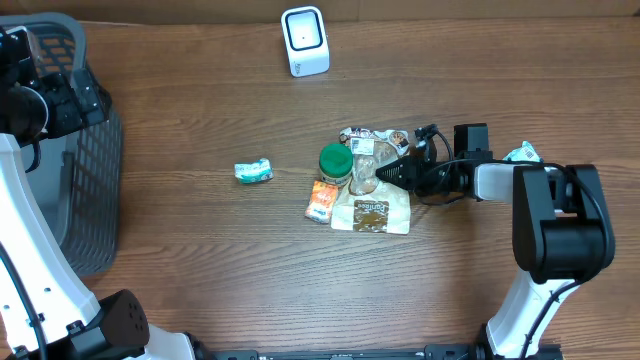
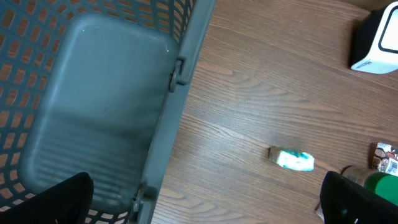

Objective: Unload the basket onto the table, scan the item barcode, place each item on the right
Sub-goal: 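Reach the right gripper to the clear snack bag and grasp it, then lift the snack bag and carry it toward the scanner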

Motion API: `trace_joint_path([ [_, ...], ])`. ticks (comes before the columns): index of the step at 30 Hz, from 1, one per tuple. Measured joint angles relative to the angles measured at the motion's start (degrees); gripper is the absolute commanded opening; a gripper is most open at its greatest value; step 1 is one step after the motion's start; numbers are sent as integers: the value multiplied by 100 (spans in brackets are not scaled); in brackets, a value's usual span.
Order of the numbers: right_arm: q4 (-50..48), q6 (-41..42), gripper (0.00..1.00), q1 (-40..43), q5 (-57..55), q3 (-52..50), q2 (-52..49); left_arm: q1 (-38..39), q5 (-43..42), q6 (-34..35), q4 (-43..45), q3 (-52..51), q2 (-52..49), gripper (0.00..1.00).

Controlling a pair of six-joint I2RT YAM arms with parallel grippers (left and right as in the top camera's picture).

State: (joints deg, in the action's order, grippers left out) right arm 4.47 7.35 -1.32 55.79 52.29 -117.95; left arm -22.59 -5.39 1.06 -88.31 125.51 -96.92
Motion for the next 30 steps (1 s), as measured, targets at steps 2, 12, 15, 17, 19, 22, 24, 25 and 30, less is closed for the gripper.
trace_joint_path([
  [2,15,-4,7,-26,66,0,-68,0,0,-2,0,0,-2,100],
  [12,1008,7,4,114,-20,275,-92,0,0,0,0,0,-2,100],
  [15,1646,9,4,404,74,369,-87,0,0,-2,0,0,0,99],
  [17,2107,-31,4,570,44,444,-44,0,0,-2,2,0,-2,100],
  [19,2498,-79,4,651,-81,518,46,0,0,0,0,0,-2,100],
  [22,3139,-162,4,621,-328,734,341,0,0,-2,0,0,-2,99],
  [24,3576,-199,4,562,-461,981,673,0,0,0,2,0,-2,100],
  [25,3775,-205,4,527,-507,1128,846,0,0,0,0,0,0,100],
  [30,4551,-267,4,293,-621,1991,1805,0,0,-2,0,0,-2,100],
])
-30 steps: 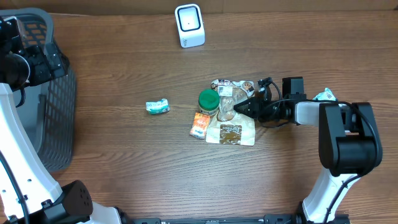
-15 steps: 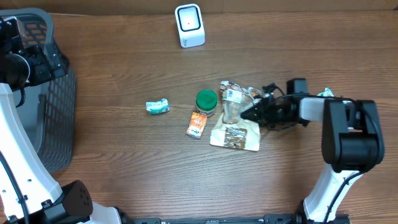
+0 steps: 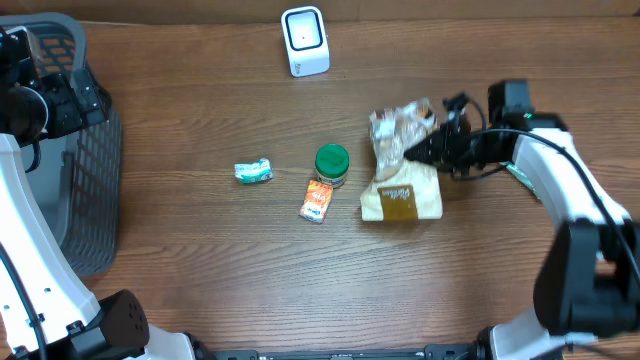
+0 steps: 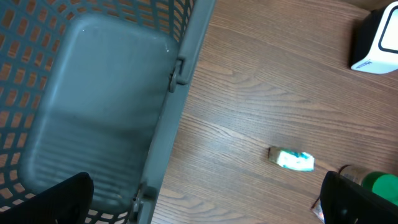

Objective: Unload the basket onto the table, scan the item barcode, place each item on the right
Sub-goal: 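Lift the snack bag and carry it toward the scanner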

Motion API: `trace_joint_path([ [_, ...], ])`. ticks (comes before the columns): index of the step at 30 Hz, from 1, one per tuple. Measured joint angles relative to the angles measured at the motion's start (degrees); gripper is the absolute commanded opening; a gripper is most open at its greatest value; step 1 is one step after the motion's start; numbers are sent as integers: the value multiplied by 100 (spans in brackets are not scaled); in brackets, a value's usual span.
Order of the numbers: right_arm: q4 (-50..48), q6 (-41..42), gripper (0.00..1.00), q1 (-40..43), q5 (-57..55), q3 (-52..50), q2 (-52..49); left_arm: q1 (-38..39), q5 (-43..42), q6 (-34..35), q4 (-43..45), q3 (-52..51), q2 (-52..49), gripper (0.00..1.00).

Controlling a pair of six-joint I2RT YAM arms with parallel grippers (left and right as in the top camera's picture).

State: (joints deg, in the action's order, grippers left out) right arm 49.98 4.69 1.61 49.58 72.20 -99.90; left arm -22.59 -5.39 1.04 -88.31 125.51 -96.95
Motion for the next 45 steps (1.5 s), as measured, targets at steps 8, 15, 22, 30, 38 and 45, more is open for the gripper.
trace_joint_path([
  [8,487,-17,4,-487,378,1093,916,0,0,0,0,0,0,100],
  [15,68,-17,4,-643,1773,1211,973,0,0,0,0,0,0,100],
  [22,-289,-17,4,-643,2870,1211,973,0,0,2,0,0,0,100],
  [30,-286,-175,4,-651,3163,1211,973,0,0,2,0,0,0,99],
  [38,221,-203,4,-734,2140,1213,973,0,2,0,0,0,0,100],
  [45,811,177,4,-1394,-212,1685,918,0,0,0,0,0,2,100],
])
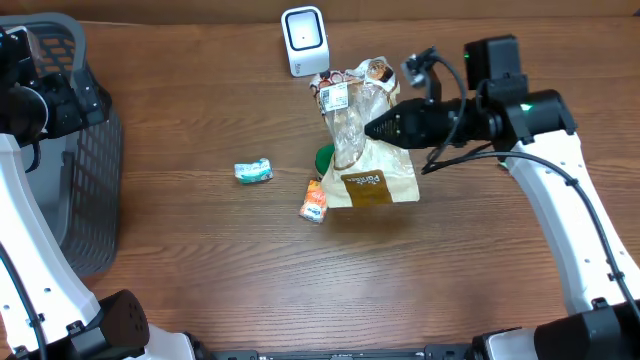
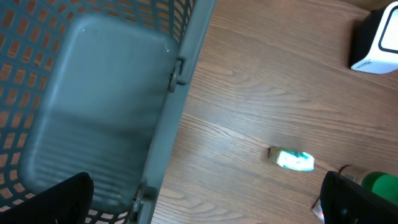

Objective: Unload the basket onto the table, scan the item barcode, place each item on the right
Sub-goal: 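Lift the snack bag and carry it toward the scanner, then hold the snack bag under the scanner with the right gripper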

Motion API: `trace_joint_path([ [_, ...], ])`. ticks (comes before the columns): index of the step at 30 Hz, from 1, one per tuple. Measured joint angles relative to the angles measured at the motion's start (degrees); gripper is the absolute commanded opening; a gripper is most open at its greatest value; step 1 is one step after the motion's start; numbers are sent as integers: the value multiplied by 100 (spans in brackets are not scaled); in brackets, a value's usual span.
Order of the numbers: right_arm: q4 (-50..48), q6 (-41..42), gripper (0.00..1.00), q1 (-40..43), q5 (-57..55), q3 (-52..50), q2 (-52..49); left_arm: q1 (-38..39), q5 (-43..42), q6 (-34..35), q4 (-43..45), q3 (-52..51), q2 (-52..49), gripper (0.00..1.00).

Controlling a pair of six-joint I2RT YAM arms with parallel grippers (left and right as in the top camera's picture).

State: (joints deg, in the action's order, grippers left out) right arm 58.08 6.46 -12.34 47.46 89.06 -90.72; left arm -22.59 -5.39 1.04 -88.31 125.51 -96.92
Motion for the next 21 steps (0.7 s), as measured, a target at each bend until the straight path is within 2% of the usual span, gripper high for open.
trace_joint_path([
  [5,444,170,4,-544,-2024,1488,-291,0,0,2,-4,0,0,99],
  [9,278,142,4,-868,-3853,2599,-848,0,0,2,-2,0,-2,99],
  [12,-452,-131,4,-1060,-5215,2970,-1423,0,2,0,-2,0,-2,99],
  [16,-1812,-907,4,-1261,-6649,2983,-2374,0,0,2,-4,0,-2,100],
  [21,-3032,-2227,4,-1449,-7403,2966,-3357,0,0,2,0,0,-2,100],
])
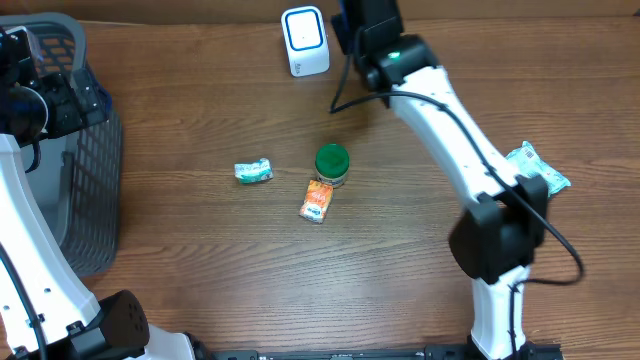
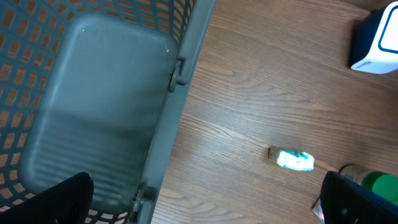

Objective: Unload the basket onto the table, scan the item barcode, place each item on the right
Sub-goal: 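Hold the snack bag under the scanner with the right gripper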

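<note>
The white barcode scanner (image 1: pixel 304 40) stands at the table's far edge, and its corner also shows in the left wrist view (image 2: pixel 379 37). My right arm (image 1: pixel 430 90) reaches across to the far edge just right of the scanner. Its gripper and the bag it carried lie beyond the top of the overhead view. My left gripper (image 2: pixel 205 208) hangs open over the grey basket's rim (image 2: pixel 180 68) with nothing between its fingers (image 2: pixel 56 199).
A green-lidded jar (image 1: pixel 332 163), an orange packet (image 1: pixel 319 201) and a small teal packet (image 1: pixel 253 172) lie mid-table. Another teal packet (image 1: pixel 535 165) sits at the right. The grey basket (image 1: pixel 95 190) fills the left side.
My right arm has swung from beside the scanner, holding the clear bag in view, up to the far edge. The bag and the gripper are now out of the overhead view. The left arm is unchanged.
My right gripper was at the clear bag lying beside the jar. Then the bag was pulled right, away from the jar. Later it hung lifted in front of the scanner. Now arm and bag reach past the far edge by the scanner.
</note>
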Motion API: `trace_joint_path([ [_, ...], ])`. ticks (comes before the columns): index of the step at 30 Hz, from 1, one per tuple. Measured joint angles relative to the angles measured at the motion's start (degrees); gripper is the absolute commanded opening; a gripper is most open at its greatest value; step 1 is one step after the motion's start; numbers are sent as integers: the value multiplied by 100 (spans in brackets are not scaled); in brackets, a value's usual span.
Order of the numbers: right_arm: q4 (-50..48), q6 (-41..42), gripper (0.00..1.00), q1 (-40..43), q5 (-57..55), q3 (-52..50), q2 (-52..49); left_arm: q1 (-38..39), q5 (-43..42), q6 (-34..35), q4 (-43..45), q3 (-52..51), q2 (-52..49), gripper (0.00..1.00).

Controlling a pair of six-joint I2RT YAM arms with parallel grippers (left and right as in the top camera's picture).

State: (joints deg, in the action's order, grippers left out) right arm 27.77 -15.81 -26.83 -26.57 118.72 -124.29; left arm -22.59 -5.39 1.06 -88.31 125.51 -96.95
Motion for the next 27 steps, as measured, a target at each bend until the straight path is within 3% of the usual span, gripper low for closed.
trace_joint_path([
  [7,-1276,-1576,4,-186,-376,-7,-669,0,2,0,0,0,2,100],
  [14,-1641,-2588,4,-284,-551,-7,-1049,0,0,0,0,0,2,100],
  [27,-1746,-3032,4,-295,-699,-7,-1523,0,0,-2,0,0,0,100],
])
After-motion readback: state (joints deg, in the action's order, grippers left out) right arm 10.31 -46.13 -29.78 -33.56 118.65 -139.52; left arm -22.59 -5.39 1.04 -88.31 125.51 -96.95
